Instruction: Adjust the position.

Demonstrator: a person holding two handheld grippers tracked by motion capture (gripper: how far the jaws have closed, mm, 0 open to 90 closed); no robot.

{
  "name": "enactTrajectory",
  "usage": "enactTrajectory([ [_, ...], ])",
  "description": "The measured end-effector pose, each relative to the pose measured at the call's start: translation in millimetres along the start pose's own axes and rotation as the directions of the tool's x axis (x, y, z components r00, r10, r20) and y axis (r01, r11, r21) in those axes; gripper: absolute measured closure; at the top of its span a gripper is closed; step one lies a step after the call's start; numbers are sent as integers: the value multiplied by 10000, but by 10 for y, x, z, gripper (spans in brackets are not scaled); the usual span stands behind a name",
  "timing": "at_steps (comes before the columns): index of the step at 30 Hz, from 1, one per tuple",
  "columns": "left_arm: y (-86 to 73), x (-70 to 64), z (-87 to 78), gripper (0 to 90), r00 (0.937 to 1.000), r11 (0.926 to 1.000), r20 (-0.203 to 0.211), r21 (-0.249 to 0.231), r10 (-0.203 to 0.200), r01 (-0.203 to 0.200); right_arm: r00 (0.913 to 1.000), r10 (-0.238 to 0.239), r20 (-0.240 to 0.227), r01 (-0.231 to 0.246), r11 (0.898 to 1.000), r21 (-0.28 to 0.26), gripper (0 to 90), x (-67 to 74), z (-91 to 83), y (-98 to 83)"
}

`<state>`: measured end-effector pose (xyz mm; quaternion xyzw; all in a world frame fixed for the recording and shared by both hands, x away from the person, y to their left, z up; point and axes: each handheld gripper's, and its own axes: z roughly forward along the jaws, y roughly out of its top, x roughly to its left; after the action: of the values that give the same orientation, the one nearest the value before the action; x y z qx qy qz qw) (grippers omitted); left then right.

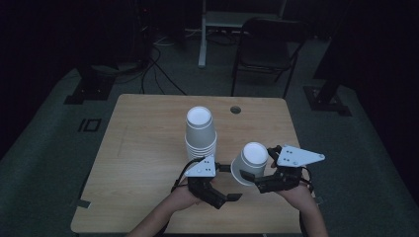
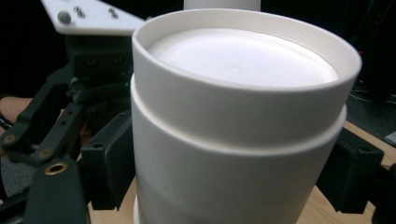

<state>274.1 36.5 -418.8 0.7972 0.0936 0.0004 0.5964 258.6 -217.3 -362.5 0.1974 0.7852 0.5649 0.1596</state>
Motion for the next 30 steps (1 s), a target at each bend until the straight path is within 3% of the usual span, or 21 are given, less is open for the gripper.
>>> enactTrajectory([
  [4, 20, 13, -18, 165, 10000, 9999, 36, -102, -64, 65, 10000, 13, -59, -13, 10000, 12, 178, 14, -8, -5],
  [13, 4, 56, -73, 404, 9991, 9972, 133, -625, -391, 399, 9999, 12, -172, -12, 10000, -34, 177, 30, -23, 0],
  [22, 18, 30, -113, 563, 9997, 9967, 161, -792, -180, 192, 9998, 8, -180, -10, 9999, -102, 177, 19, -35, -1],
  [25, 1, 82, -160, 621, 9961, 9903, 680, -1236, -559, 640, 9998, 75, -210, -77, 9999, -125, 177, 21, -47, -4],
  [29, -2, 103, -182, 673, 9938, 9861, 820, -1421, -747, 858, 9998, 29, -218, -31, 10000, -91, 177, 20, -46, -7],
  [30, 1, 124, -207, 700, 9909, 9809, 978, -1622, -922, 1073, 9997, 29, -262, -30, 10000, -45, 177, 23, -37, -12],
])
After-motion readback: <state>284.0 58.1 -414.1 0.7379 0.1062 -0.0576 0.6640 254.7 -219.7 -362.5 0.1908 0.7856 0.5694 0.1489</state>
